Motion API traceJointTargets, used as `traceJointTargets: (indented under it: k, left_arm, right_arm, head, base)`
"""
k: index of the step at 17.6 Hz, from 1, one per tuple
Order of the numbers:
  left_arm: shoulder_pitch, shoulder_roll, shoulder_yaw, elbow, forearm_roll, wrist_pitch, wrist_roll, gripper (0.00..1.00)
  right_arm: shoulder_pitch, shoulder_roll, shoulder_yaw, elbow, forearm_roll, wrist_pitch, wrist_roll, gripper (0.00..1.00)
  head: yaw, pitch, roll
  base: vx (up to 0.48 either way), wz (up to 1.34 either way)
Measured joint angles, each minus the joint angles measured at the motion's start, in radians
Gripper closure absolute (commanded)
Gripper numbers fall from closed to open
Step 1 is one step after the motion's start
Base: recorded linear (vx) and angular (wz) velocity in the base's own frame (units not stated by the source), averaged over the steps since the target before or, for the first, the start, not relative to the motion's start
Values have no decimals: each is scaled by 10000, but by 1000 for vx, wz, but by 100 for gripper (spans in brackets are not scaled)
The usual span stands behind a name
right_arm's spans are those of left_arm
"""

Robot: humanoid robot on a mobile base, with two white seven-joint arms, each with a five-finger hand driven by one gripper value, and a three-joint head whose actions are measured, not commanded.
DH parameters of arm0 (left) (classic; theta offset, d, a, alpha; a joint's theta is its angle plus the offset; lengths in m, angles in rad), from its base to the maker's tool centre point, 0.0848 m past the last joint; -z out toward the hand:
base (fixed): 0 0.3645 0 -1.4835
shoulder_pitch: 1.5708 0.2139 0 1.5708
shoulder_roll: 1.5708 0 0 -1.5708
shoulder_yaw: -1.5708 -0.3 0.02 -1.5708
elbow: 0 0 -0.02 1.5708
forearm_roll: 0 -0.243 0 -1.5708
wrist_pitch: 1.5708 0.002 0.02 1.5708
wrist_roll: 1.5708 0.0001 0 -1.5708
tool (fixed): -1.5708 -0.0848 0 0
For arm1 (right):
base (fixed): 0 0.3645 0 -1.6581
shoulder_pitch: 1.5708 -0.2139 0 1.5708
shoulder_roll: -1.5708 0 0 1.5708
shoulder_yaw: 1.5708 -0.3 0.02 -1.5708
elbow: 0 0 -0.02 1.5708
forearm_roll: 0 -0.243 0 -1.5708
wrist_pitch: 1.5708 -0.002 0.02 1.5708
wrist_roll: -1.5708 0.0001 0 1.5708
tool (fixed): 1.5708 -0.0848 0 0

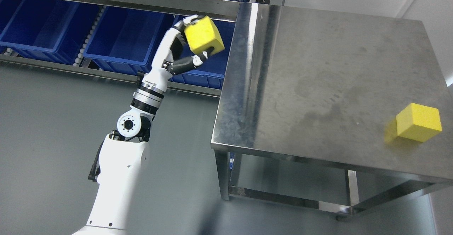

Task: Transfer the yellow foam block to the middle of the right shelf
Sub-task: 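Lift the yellow cube up off the table with the left hand, then hold the cube raised in the left hand while turning toward the blue bins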

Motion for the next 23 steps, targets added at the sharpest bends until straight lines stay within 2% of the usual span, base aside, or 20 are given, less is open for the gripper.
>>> traceJointTargets:
  k: [1, 4, 5, 6, 11, 14, 17, 23]
  left_arm:
    - [65, -20, 132, -77, 74, -248, 624, 56]
    - [251, -54, 379, -255, 192, -1127, 1285, 56]
    - [332, -62, 431, -299, 217, -1289, 1370, 56]
    - [414, -67, 466, -330, 238, -1324, 1406, 57]
    - [828, -98, 459, -453, 523, -1122, 1468, 57]
    - [948, -109, 446, -540, 683, -498, 1618, 57]
    - [1008, -120, 513, -704, 788, 313, 2313, 57]
    - [993, -133, 951, -1469, 877, 2556, 2699, 57]
  right_arm:
    - [0, 0, 0, 0, 0, 0, 0, 0]
    - [0, 0, 0, 0, 21, 0, 0, 0]
    - [-1, 0, 0, 0, 628, 0, -2, 0]
    - [0, 0, 0, 0, 886, 0, -2, 0]
    - [-1, 0, 0, 0, 349, 0, -25, 0]
    - [-2, 0, 0, 0, 187, 0, -49, 0]
    - [-3, 0, 0, 0, 103, 0, -34, 0]
    - [-2, 0, 0, 0, 30, 0, 2, 0]
  head:
    - [0, 0, 0]
    - [0, 1, 0]
    - [0, 0, -1]
    - [0, 2, -1]
    - [0, 2, -1]
    - [0, 1, -1]
    - [0, 1, -2]
    - [0, 2, -2]
  base:
    - [17, 304]
    - [27, 422]
    - [37, 656]
    - [37, 656]
    - [49, 914]
    - [90, 1140]
    - [87, 1050]
    - [122, 794]
